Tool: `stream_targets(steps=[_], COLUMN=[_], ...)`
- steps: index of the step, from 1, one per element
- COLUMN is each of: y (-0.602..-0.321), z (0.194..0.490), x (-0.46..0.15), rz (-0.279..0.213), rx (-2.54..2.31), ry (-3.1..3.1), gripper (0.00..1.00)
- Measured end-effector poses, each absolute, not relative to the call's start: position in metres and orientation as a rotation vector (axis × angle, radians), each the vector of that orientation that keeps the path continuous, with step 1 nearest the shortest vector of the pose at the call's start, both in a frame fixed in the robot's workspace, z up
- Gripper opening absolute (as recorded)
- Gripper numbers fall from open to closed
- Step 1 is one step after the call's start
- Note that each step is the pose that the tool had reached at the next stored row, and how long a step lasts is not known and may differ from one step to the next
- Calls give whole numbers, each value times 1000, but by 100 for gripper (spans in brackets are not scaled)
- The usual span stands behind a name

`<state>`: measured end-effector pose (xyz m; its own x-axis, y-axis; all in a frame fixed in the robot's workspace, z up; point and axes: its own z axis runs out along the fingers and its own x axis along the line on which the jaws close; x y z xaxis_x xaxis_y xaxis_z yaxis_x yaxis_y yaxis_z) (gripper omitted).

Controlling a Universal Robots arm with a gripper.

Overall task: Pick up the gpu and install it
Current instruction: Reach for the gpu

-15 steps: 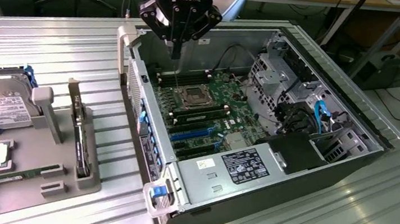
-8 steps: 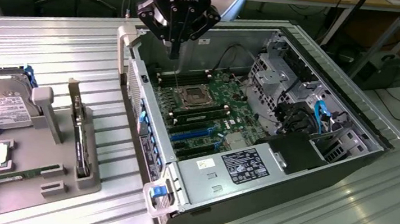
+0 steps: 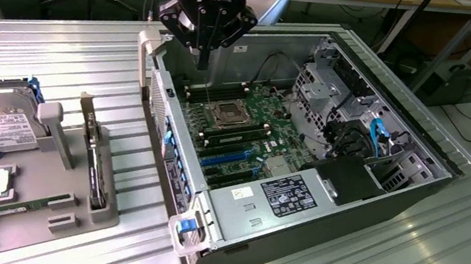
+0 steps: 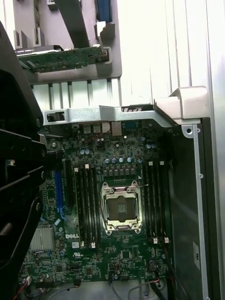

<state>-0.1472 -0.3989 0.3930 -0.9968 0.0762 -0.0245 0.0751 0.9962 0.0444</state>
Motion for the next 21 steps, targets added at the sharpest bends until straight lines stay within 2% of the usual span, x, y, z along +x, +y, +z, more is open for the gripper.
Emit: stream_targets(steps=[21], y=[-399], z=[393], x=[-155], rz=[68], rx=[118], ry=[3113], gripper=[11])
